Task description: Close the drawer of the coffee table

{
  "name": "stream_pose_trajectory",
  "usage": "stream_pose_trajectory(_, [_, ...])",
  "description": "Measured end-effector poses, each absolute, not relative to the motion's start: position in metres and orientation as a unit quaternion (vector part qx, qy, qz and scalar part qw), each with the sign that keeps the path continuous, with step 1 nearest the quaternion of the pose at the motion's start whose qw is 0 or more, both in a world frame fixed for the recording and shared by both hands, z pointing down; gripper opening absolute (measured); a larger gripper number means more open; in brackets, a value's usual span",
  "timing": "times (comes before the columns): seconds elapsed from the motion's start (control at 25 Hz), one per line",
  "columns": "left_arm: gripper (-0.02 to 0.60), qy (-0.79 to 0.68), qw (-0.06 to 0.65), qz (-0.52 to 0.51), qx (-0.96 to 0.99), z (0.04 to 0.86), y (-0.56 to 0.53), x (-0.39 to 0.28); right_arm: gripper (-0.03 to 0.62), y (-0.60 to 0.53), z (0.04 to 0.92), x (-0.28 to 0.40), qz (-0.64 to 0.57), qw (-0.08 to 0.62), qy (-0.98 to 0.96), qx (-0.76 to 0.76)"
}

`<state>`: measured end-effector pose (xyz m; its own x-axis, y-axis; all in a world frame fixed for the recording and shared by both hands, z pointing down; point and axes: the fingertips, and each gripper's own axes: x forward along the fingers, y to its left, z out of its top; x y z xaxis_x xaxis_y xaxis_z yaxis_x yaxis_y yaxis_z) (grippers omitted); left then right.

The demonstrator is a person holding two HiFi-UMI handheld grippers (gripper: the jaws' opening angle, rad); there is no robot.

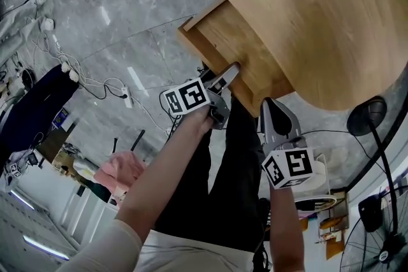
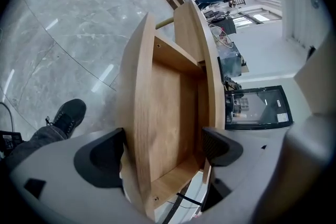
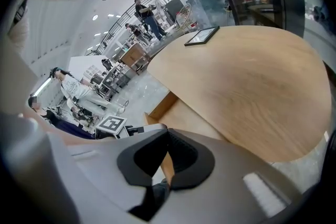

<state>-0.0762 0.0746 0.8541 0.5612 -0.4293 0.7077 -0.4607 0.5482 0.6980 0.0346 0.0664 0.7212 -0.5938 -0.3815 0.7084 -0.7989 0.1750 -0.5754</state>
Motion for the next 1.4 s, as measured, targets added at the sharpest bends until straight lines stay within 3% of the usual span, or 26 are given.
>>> stream_pose_trajectory(0.64, [0.488,-0.407,0.745,-0.012,0.528,0.827,0.006,-0.005,0.011,0.056,0.715,0.057,0.506,0.179,-0.734,0.417])
stream_pose_trajectory(1.4, [0.494,-0.388,0.727,-0.004,0.566,0.825,-0.035,0.04,0.011,0.054,0.726,0.077,0.515,0.16,-0.722,0.433])
